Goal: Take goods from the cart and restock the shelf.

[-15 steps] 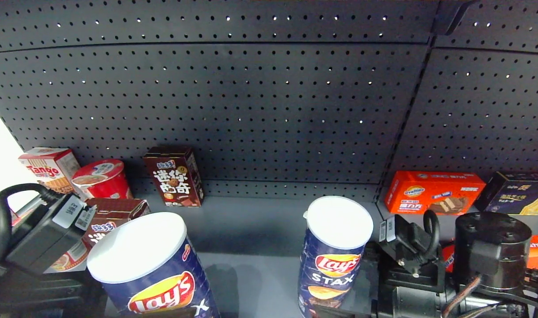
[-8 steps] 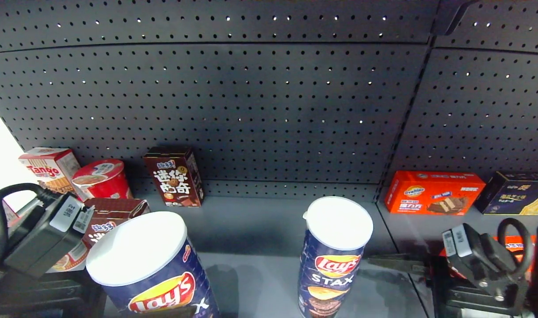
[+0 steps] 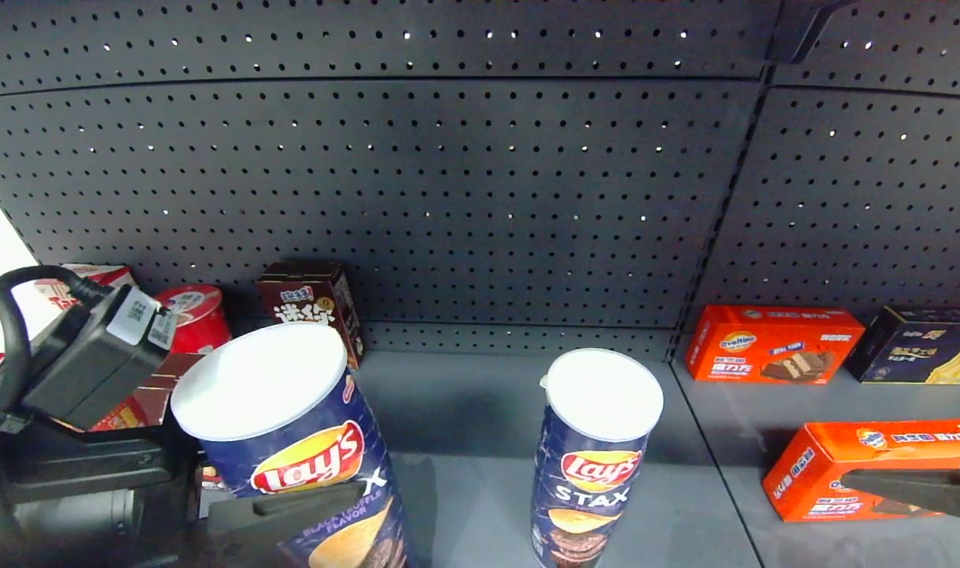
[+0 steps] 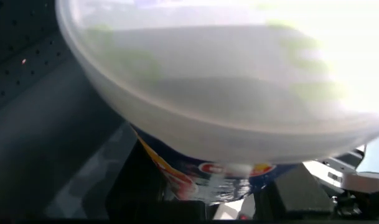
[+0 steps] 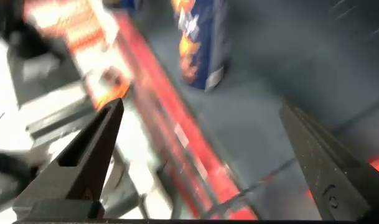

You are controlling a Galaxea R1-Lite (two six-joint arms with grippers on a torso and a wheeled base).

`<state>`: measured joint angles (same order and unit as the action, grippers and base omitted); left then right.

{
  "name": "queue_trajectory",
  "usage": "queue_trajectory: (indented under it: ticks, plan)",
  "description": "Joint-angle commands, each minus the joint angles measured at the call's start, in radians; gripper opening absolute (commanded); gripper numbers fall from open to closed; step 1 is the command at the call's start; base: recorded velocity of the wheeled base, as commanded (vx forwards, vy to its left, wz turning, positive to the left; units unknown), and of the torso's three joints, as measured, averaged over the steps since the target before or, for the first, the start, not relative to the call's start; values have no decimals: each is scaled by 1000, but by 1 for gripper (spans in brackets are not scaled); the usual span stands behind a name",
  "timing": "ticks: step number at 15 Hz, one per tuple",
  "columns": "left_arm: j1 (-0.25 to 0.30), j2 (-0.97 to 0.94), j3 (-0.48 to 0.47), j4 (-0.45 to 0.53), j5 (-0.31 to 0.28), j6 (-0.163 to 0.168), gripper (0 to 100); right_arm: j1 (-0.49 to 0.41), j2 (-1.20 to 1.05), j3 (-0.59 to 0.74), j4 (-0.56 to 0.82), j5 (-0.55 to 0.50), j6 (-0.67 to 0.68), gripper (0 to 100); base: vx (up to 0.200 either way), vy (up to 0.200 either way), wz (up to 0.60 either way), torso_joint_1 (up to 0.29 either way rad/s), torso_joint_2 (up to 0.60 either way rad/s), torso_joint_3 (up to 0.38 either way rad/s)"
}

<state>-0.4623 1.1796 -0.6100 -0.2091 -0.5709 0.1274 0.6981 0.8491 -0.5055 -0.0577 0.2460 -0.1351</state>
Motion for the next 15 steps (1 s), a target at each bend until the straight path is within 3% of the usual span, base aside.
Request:
queue_trajectory:
  ticks: [1, 7, 10, 13, 15]
  plan:
    - [-4, 81, -45, -1, -9, 26, 0, 0, -61, -21, -10, -10, 19, 100, 0, 0, 0, 0, 0, 0]
    - [-4, 241, -189, -1, -15, 38, 0, 0, -51, -10, -24, -8, 42, 100, 0, 0, 0, 0, 0, 0]
    - [1, 288, -251, 2, -83, 40, 0, 0, -50, -10, -25, -8, 61, 100, 0, 0, 0, 0, 0, 0]
    - [5, 354, -329, 20, -90, 40, 0, 0, -27, -16, -41, -8, 61, 100, 0, 0, 0, 0, 0, 0]
    - [7, 413, -356, 7, -92, 64, 0, 0, -9, -19, -70, -10, 60, 100, 0, 0, 0, 0, 0, 0]
